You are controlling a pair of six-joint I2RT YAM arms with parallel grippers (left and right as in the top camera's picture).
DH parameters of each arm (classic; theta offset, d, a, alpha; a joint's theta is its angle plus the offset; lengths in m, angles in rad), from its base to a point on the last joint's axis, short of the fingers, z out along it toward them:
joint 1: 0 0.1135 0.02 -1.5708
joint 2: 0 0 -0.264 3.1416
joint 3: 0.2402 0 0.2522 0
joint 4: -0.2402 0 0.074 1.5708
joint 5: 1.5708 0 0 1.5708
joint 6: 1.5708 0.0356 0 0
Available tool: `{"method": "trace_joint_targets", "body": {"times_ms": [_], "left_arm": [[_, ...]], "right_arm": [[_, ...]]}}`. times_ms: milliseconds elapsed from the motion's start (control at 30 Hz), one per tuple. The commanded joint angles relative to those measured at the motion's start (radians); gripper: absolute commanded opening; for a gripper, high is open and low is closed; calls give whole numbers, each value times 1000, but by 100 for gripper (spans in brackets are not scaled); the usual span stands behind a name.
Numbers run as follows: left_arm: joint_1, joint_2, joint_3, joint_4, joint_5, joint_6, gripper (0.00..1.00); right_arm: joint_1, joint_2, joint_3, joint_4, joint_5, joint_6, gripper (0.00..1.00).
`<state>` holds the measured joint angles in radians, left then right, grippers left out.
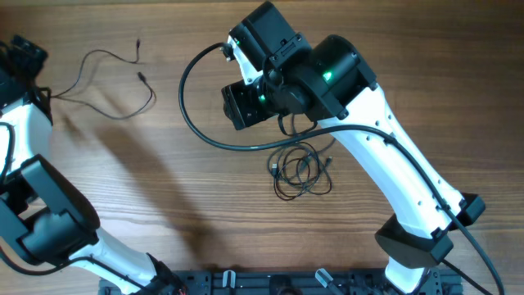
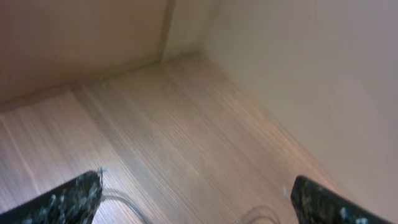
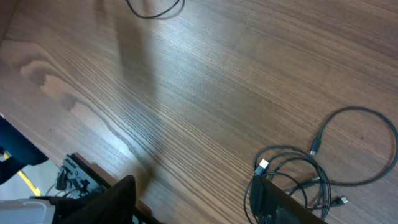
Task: Untangle cables
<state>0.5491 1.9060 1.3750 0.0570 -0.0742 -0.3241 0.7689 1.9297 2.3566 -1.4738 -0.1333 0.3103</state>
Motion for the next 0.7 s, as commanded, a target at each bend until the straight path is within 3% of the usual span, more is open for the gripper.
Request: {"method": "trace_joint_targets", "body": {"times_ms": [0, 100, 300, 400, 533, 667], "left_arm": [[-55, -6, 1, -114, 234, 25, 100], [-111, -6, 1, -299, 294, -15, 100], [-170, -4, -35, -605, -64, -310, 100], [-153, 23, -83, -553, -182, -312, 100], [-98, 76, -87, -388, -181, -200, 100], [-49, 124, -87, -306, -175, -230, 97]], "right_arm": [[4, -22, -2, -2, 6, 4, 63], [4, -22, -3, -14, 6, 4, 67], [4, -22, -3, -29, 6, 4, 69], [4, -22, -3, -51, 6, 3, 70], [4, -22, -3, -62, 6, -22, 70], [4, -22, -3, -54, 5, -21, 70]]}}
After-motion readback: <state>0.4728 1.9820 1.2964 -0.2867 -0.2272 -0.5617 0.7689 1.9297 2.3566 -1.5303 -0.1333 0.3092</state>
